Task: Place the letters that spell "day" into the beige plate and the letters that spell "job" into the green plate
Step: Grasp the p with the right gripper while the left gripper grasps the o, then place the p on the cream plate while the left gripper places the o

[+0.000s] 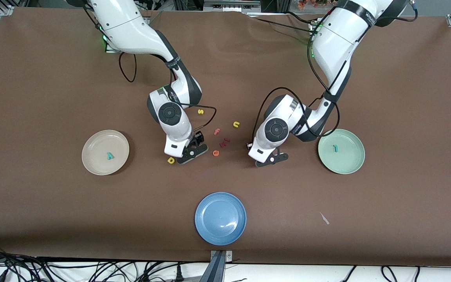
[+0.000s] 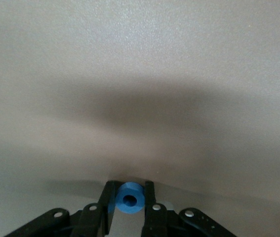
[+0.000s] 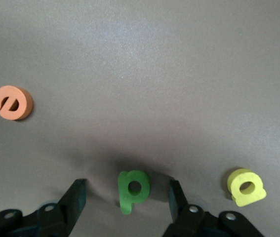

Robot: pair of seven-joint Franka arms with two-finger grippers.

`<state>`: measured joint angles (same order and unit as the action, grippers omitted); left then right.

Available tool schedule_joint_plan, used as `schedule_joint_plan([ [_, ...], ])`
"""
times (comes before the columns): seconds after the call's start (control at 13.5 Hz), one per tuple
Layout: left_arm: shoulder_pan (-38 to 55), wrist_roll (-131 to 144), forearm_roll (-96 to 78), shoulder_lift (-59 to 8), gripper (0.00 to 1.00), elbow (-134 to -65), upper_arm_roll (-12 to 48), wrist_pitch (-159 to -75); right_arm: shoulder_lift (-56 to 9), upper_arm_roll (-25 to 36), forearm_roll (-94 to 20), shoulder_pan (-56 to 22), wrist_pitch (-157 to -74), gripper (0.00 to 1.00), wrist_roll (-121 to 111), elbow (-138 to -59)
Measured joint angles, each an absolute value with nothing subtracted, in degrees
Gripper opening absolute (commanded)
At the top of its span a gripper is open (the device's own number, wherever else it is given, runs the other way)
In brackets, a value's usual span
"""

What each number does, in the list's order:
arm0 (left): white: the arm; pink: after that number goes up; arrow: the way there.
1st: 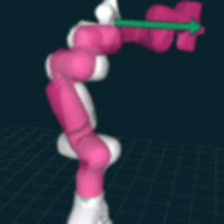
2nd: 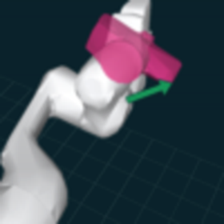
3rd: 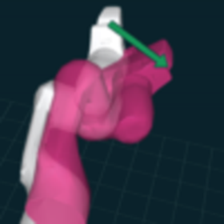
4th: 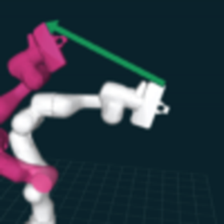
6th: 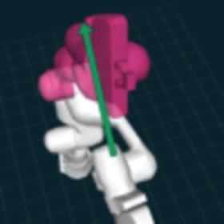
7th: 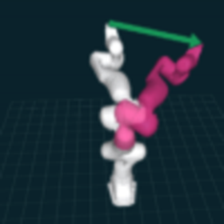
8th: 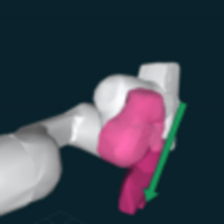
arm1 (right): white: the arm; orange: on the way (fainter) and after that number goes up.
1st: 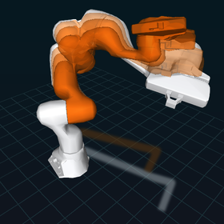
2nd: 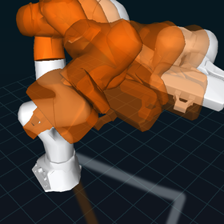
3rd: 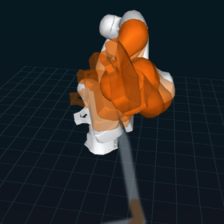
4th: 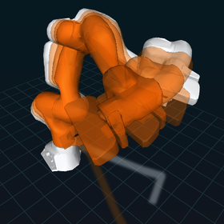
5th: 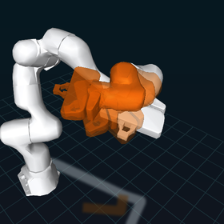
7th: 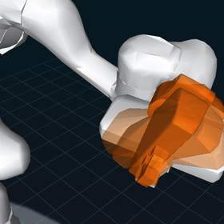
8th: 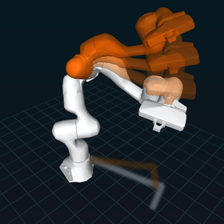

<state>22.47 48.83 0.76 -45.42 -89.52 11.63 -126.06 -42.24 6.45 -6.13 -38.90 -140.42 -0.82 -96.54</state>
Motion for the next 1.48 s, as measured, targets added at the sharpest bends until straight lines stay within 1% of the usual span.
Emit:
schedule_joint_plan([
  [0.22,22.4,48.9,0.8,-45.4,0.00,-89.5,11.6,-126.0,-42.2,6.5,-6.1,-38.9,-139.3,0.65,-0.8,-96.2],
  [0.37,22.0,48.9,0.8,-45.2,0.00,-89.3,11.3,-125.1,-42.2,6.5,-6.1,-38.8,-139.0,0.58,-0.8,-96.2],
  [0.52,20.6,47.4,0.8,-44.0,0.00,-88.5,11.0,-120.9,-42.2,6.6,-6.1,-38.8,-139.0,0.50,-0.8,-96.2],
  [0.59,19.4,44.8,0.8,-42.9,0.00,-88.2,10.9,-118.6,-42.2,6.7,-6.1,-38.8,-139.0,0.49,-0.8,-96.1],
  [0.89,11.6,31.3,0.9,-38.2,0.00,-88.0,10.6,-108.6,-42.2,6.8,-6.1,-38.8,-138.8,0.43,-0.8,-95.9],
  [0.96,9.7,28.0,0.9,-37.7,0.00,-88.1,10.5,-107.2,-42.2,6.8,-6.1,-38.8,-138.8,0.39,-0.8,-95.9],
  [1.11,5.5,21.5,0.9,-37.4,0.00,-88.3,10.4,-105.4,-42.2,6.8,-6.1,-38.7,-138.7,0.34,-0.8,-95.9],
  [1.26,1.4,14.6,0.9,-37.4,0.00,-88.7,10.2,-104.9,-42.2,6.8,-6.1,-38.7,-138.7,0.26,-0.8,-95.8],
  [1.48,-3.8,6.8,0.9,-37.6,0.00,-89.5,10.2,-104.7,-42.2,6.8,-6.1,-38.7,-138.7,0.22,-0.8,-95.7],
])
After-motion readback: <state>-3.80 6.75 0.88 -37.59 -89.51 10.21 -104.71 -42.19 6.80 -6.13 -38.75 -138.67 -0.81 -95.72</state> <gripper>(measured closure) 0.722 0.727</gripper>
